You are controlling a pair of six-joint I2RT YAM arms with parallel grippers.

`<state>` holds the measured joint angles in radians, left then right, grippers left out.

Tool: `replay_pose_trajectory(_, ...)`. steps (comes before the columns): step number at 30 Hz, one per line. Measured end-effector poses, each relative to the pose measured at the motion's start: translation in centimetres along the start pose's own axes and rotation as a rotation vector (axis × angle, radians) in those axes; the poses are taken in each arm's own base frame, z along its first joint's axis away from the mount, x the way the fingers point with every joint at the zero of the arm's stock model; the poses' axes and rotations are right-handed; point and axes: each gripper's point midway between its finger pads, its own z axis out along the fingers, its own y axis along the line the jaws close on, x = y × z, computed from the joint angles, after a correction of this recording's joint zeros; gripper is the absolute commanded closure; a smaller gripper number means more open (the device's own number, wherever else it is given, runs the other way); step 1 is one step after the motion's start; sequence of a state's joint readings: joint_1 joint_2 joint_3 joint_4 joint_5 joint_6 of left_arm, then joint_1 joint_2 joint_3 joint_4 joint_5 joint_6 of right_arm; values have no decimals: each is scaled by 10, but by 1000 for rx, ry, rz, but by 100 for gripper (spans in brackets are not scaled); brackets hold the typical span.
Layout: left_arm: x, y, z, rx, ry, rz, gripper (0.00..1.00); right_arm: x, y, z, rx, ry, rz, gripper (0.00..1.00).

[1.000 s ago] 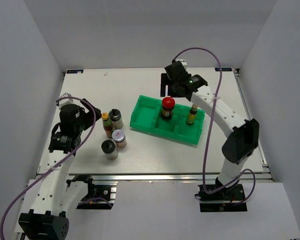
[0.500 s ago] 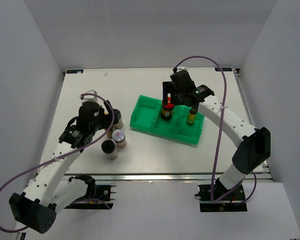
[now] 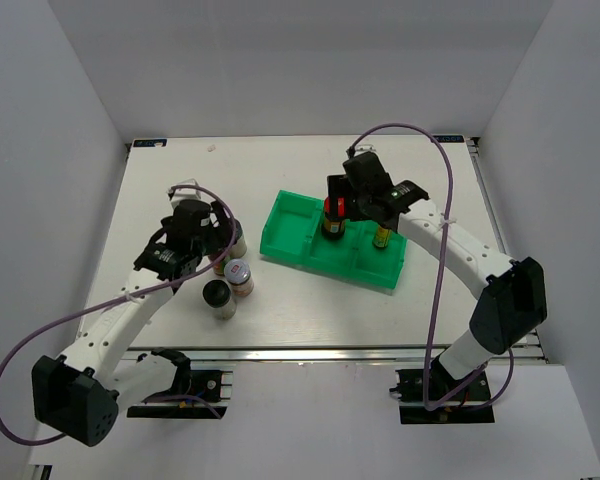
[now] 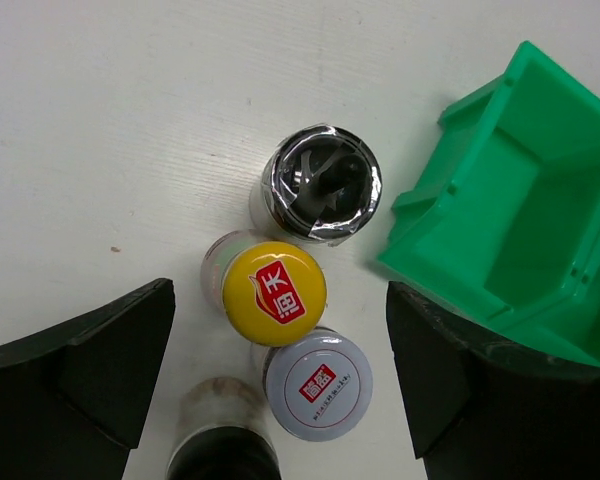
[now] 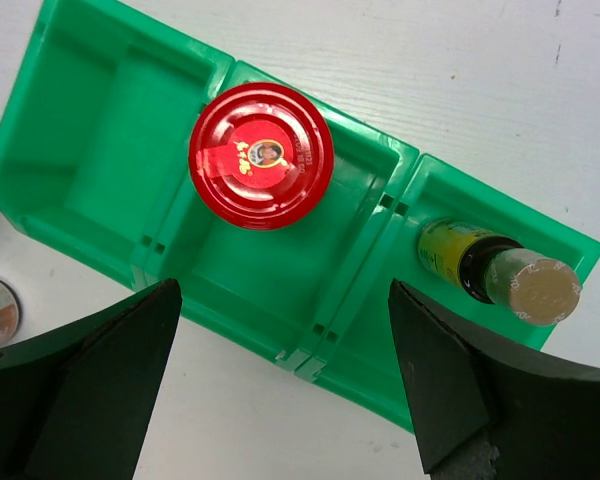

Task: Organize the condiment bottles

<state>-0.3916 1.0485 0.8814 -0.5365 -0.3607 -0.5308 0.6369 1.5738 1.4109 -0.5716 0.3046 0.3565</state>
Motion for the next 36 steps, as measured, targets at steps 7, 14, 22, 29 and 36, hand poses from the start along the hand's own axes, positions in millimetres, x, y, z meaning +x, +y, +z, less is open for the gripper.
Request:
replay_pose_trajectory(7, 7, 1, 15, -8, -1, 57, 15, 16, -8, -3, 12, 11, -6, 11)
replay_pose_trajectory(14, 13, 6, 25, -17, -31, 84, 31, 22, -18, -17, 24, -13, 4, 11)
replay_pose_trajectory(22, 9, 8, 27, -26, -56, 104, 46, 41, -30, -27, 46, -10, 17, 11)
replay_pose_trajectory(29, 8, 10, 25, -11, -87, 130, 59, 42, -34, -27, 64, -12, 26, 11)
replay_pose_trajectory(36, 7, 9, 25, -2, -91, 145, 88, 51, -41, -32, 90, 2, 33, 11)
